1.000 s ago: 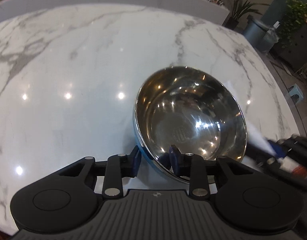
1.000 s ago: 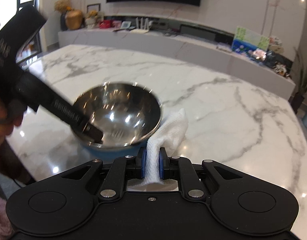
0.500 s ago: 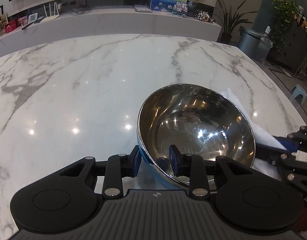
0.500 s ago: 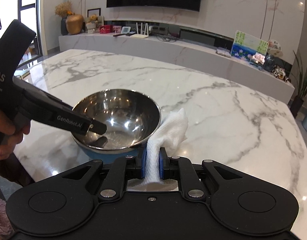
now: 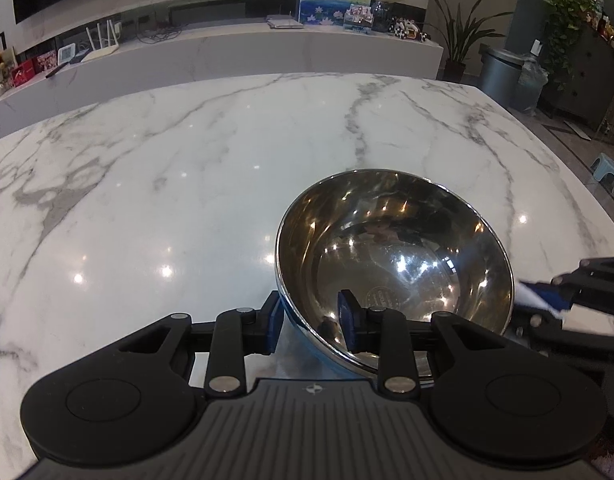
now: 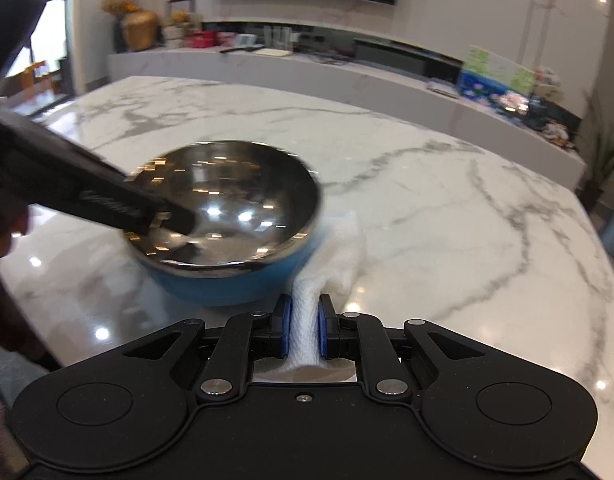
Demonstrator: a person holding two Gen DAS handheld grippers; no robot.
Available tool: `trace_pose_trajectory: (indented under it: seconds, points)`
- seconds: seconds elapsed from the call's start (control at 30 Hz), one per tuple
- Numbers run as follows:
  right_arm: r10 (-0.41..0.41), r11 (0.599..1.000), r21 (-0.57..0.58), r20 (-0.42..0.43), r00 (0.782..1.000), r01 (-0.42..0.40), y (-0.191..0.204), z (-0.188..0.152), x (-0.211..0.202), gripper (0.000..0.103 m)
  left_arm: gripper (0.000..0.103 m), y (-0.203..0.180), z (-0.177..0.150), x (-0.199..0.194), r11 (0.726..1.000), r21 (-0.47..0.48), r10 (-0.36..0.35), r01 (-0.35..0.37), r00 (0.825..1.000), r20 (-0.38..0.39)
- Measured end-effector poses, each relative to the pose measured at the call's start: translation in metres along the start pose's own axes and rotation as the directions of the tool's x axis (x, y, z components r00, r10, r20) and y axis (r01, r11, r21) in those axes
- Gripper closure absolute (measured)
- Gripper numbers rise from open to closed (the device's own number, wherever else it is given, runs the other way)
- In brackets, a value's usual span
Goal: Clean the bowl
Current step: 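Rub the towel on the blue outer wall while the left gripper turns the bowl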
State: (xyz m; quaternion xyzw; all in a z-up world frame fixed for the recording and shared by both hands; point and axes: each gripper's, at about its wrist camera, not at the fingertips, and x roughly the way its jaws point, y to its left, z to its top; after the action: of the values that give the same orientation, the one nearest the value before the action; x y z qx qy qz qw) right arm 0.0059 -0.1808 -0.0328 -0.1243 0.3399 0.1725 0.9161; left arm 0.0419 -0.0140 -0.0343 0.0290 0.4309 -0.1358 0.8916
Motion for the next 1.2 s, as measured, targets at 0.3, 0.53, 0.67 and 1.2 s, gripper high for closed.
trace_pose_trajectory:
  seconds: [0.3,0.53,0.67,1.2]
  points:
    - [-0.139,0.990,0.030,0.055,0.989,0.137,-0.001,-0.003,-0.013,0.062,0.074,0.000,0.001,0.001,1.000,-0.012,-0.002,0.002,1.000,-0.009]
    - [-0.134,0.988,-0.071,0.027,0.991,0.136,0.025,-0.013,-0.004,0.062,0.074,0.000,0.001,0.001,1.000,-0.020,-0.005,0.004,1.000,-0.013]
    - [-0.169,0.984,-0.065,0.000,0.986,0.168,0.023,-0.016,0.008,0.062,0.073,0.001,0.001,0.002,1.000,-0.023,-0.007,0.006,1.000,-0.013]
    - [-0.180,0.979,0.094,0.001,0.984,0.180,0.003,-0.018,0.015,0.088,0.070,-0.001,0.001,0.005,1.000,-0.025,-0.003,0.002,1.000,-0.013]
